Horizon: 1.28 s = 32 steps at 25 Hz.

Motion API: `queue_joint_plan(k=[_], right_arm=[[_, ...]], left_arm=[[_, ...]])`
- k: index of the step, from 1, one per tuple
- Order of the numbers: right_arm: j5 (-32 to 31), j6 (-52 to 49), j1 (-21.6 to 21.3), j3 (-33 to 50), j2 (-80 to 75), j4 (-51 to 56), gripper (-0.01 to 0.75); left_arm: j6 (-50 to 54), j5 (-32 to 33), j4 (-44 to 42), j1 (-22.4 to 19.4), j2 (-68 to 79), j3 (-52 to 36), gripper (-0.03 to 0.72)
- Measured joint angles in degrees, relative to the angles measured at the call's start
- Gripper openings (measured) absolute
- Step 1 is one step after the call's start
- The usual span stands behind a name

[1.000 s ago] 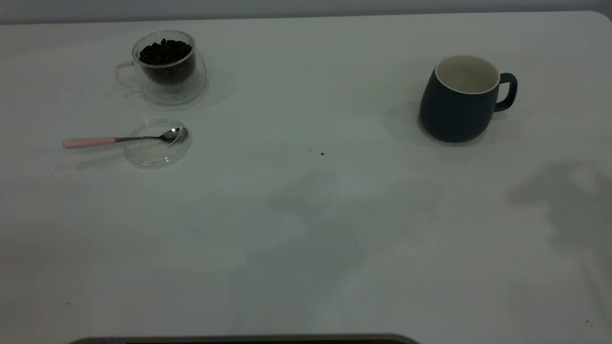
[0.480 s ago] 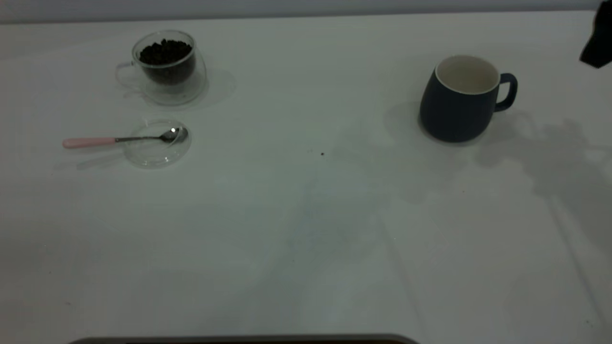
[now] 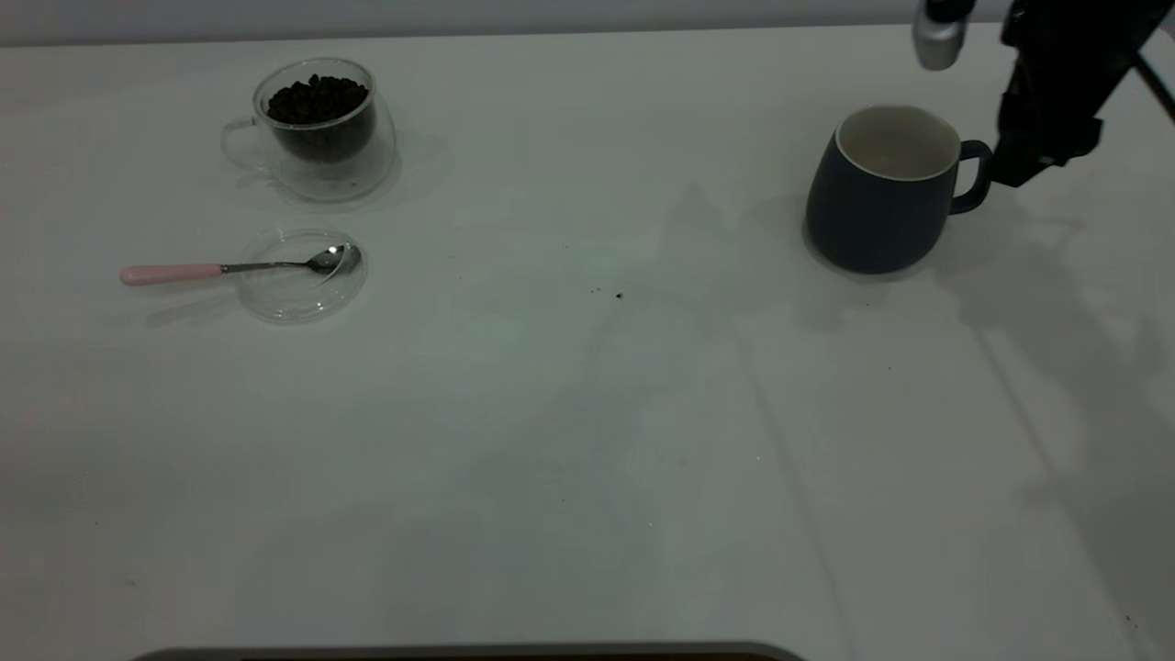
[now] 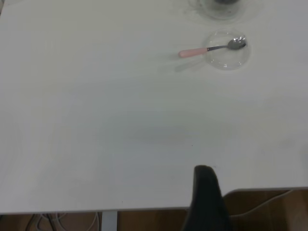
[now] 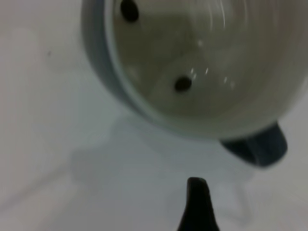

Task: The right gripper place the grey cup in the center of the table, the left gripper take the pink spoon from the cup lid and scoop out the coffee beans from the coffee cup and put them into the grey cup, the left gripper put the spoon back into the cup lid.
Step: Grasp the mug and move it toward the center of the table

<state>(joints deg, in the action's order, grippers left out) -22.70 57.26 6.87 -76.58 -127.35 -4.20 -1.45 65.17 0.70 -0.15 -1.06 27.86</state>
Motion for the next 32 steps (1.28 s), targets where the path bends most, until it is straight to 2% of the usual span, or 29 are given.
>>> queue_joint_plan(k=[7,12,18,25,32], right_arm=[[0.21,0.32,1.36,-2.86,-3.17,0.00,0.596],[1.43,0.32,3.93,-3.02,-3.93,-0.14,0.594],[2.94,0.34,9.86,-3.15,-3.93,-0.09,0.592],[8.98,0.10,17.87,-3.15,-3.93,2.61,0.591],[12.21,-0.09,24.68,-3.15,-3.93,7.32,0.591]], left_arm=[[-0.05,0.00,0.00,0.00,0.00,0.00,0.586],[-0.05,0.00,0.00,0.00,0.00,0.00,0.586],[-0.05,0.00,0.00,0.00,0.00,0.00,0.586],[-0.05,0.00,0.00,0.00,0.00,0.00,0.586],[-0.05,0.00,0.00,0.00,0.00,0.00,0.586]])
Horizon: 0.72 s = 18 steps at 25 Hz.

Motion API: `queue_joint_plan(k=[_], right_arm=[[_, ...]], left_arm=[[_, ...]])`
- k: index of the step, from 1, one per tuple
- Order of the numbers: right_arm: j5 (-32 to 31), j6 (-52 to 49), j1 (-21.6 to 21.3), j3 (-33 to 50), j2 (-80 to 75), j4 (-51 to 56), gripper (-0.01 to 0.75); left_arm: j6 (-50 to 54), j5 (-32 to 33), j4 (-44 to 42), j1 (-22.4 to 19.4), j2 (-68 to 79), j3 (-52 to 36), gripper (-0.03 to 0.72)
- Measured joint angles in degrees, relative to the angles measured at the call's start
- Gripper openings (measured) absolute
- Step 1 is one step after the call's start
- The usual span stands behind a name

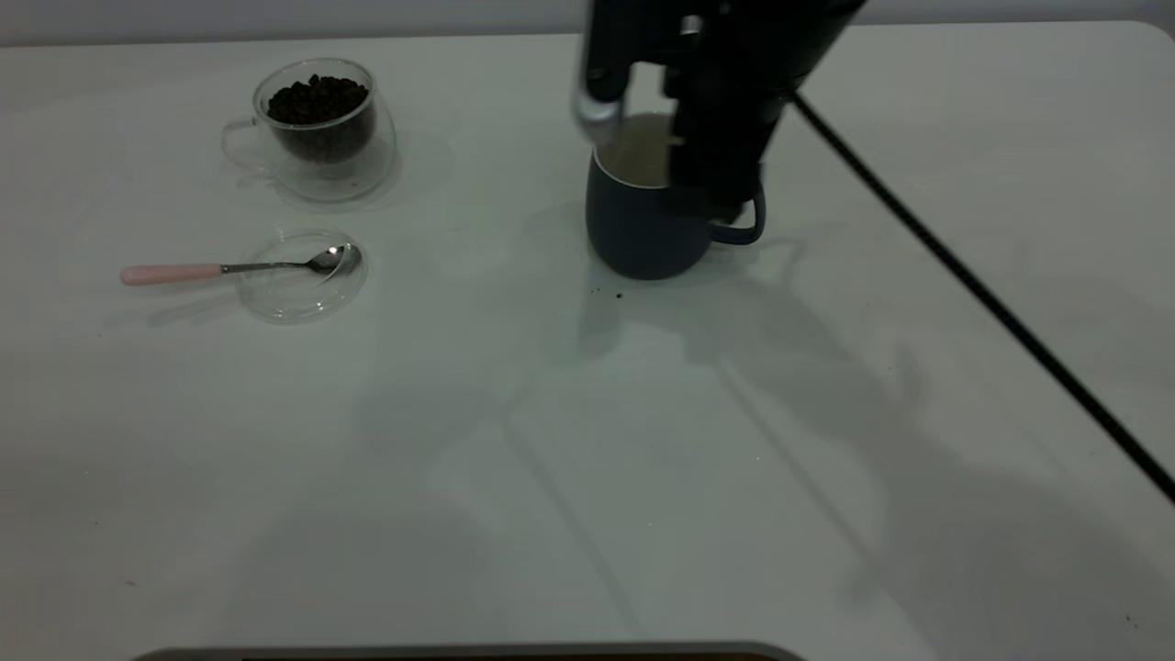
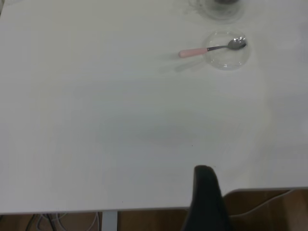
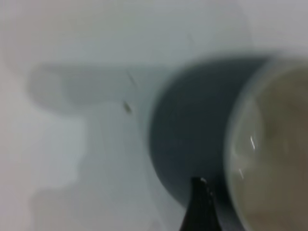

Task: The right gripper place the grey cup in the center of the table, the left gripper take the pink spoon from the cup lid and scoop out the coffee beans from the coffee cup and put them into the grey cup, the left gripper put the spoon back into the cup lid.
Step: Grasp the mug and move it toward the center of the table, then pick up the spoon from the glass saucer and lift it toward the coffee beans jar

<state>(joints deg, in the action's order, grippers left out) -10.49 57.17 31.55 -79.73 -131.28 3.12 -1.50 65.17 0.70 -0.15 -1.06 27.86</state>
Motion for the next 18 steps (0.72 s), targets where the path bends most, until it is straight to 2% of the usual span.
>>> queue_joint_plan(k=[5,9,14,18], right_arm=[[-1.33,-1.74,2.33,0.00,2.95,4.48,0.591],[-8.97,-6.33,1.91,0.00,14.20,5.84,0.591],[-26.68,-17.13,1.68,0.00,29.78,2.88,0.591],[-41.71,-33.62,1.62,0.00,39.10,-3.51,0.591]], left_arm=[[0.14,0.00,0.00,0.00,0.00,0.00,0.586],[0.09,0.00,0.00,0.00,0.00,0.00,0.586],[0.09,0.00,0.00,0.00,0.00,0.00,0.586],[0.09,0.00,0.00,0.00,0.00,0.00,0.586]])
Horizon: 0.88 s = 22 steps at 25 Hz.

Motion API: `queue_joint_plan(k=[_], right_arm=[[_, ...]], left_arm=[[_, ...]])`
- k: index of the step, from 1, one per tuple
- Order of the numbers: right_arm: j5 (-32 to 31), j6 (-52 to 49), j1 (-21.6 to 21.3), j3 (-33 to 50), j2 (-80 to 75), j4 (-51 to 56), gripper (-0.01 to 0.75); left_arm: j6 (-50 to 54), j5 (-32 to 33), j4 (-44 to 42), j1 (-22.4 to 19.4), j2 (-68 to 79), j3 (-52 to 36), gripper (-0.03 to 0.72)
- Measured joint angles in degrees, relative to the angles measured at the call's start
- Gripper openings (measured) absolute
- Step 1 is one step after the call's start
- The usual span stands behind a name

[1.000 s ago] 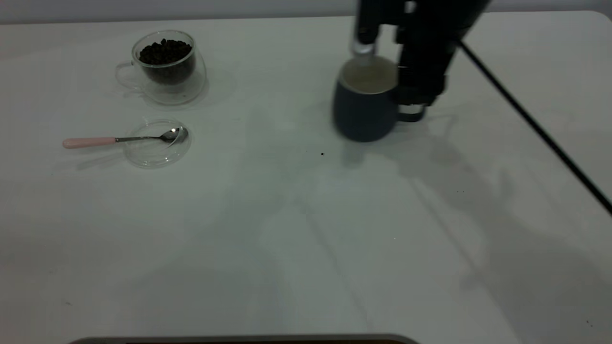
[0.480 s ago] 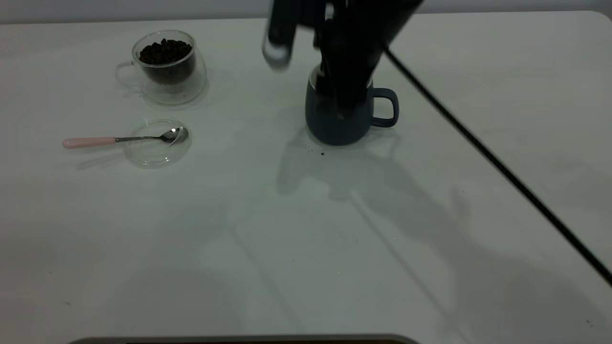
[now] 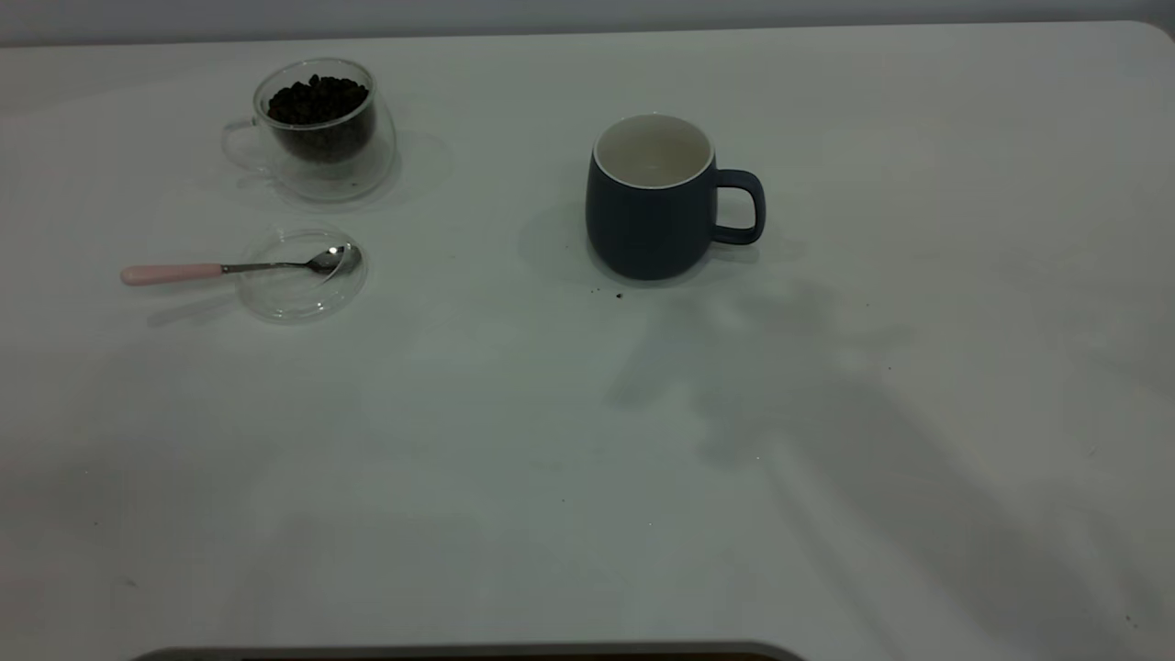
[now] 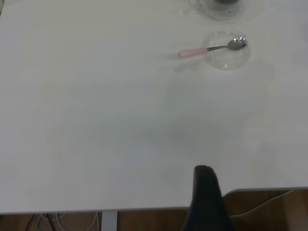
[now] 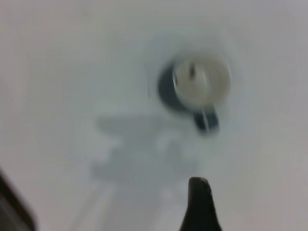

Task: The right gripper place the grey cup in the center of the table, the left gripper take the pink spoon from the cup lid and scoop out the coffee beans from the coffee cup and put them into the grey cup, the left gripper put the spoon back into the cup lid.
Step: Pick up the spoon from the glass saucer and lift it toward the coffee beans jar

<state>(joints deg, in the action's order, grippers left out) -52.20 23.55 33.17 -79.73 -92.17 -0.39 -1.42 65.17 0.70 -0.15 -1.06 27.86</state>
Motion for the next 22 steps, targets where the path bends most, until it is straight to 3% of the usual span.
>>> queue_joint_plan(k=[4,6,13,22], right_arm=[[-14.15,-11.60,-0.04,0.00,7.72,-3.69,0.591],[-17.76,-13.42,-0.04,0.06,10.51,-3.97,0.591],[-18.47,-13.51,-0.04,7.83,21.18,-3.90,0.591],[-18.24,-21.02,-0.75,33.30,44.40,1.34,0.591]], left_arm=[[0.00,0.00,0.00,0.00,0.00,0.00,0.586],[0.00,0.00,0.00,0.00,0.00,0.00,0.586],[0.00,0.00,0.00,0.00,0.00,0.00,0.586],[-0.04,0.00,0.00,0.00,0.00,0.00,0.586]])
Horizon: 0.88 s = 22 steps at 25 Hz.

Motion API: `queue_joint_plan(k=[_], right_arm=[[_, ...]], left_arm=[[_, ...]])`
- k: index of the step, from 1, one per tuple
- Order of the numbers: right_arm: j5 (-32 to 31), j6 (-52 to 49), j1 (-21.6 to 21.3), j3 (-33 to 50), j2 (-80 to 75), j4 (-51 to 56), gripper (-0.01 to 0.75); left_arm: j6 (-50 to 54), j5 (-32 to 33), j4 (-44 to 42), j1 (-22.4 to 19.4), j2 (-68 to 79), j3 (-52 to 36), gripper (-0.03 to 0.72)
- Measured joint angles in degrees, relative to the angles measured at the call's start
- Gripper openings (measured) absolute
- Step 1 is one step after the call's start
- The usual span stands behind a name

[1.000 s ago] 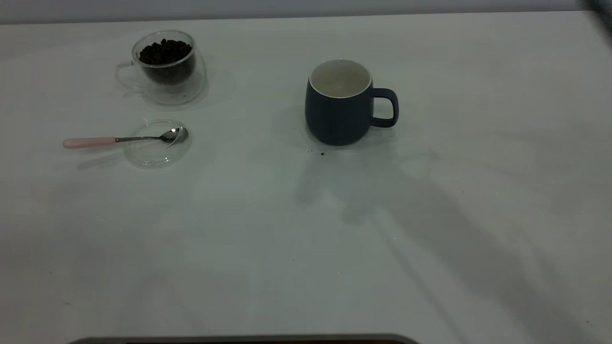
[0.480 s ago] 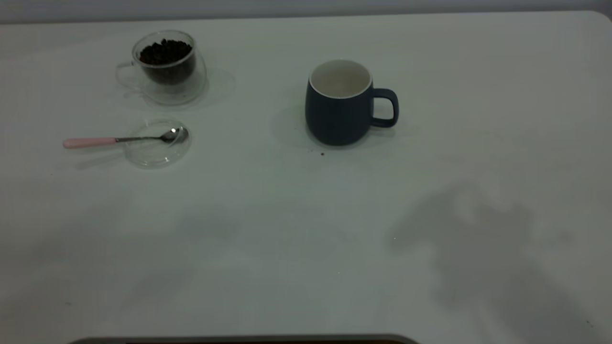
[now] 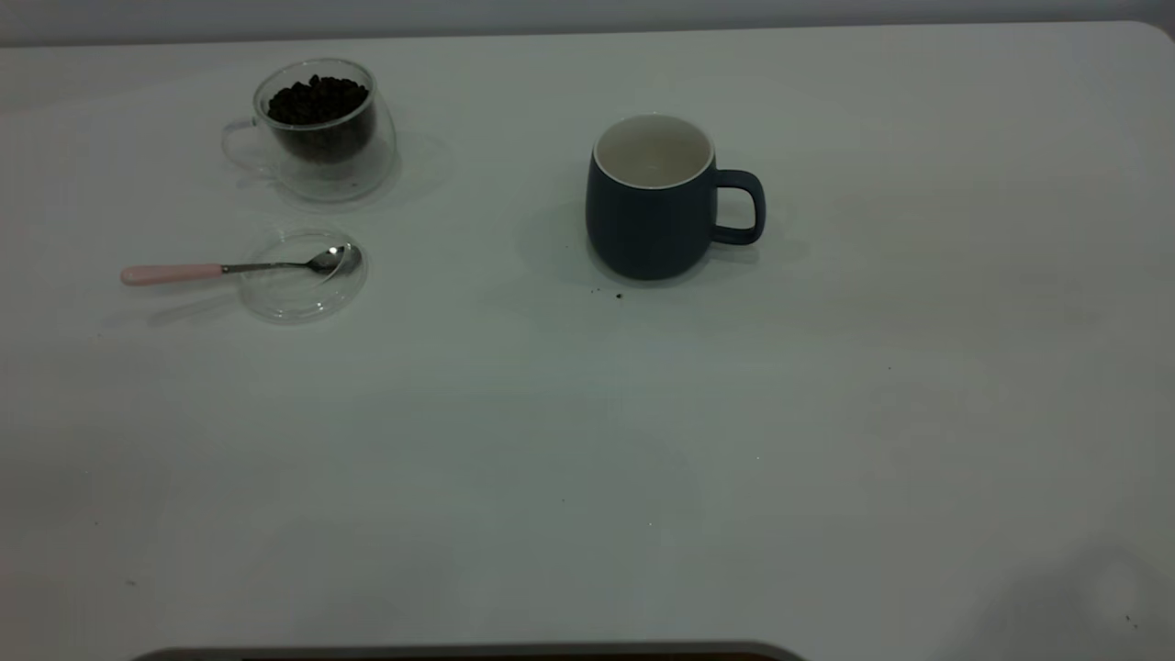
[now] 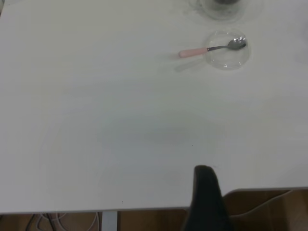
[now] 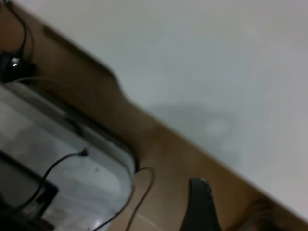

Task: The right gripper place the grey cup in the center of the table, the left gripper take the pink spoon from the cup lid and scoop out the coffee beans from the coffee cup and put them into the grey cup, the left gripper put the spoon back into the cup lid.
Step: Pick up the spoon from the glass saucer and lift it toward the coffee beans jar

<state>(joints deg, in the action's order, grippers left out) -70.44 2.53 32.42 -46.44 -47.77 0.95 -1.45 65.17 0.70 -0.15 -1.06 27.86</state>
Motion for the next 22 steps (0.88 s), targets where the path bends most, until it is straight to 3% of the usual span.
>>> queue_joint_plan(k=[7,14,22], right_arm=[[3.54,1.91,-11.75,14.05,24.25,4.36,0.591],[4.63,3.64,-23.31,17.00,38.77,3.56,0.591],[5.44,3.69,-32.28,19.44,44.85,3.49,0.591]], left_arm=[[-0.08,0.00,0.00,0.00,0.00,0.00,0.586],[-0.08,0.00,0.00,0.00,0.00,0.00,0.586],[-0.08,0.00,0.00,0.00,0.00,0.00,0.586]])
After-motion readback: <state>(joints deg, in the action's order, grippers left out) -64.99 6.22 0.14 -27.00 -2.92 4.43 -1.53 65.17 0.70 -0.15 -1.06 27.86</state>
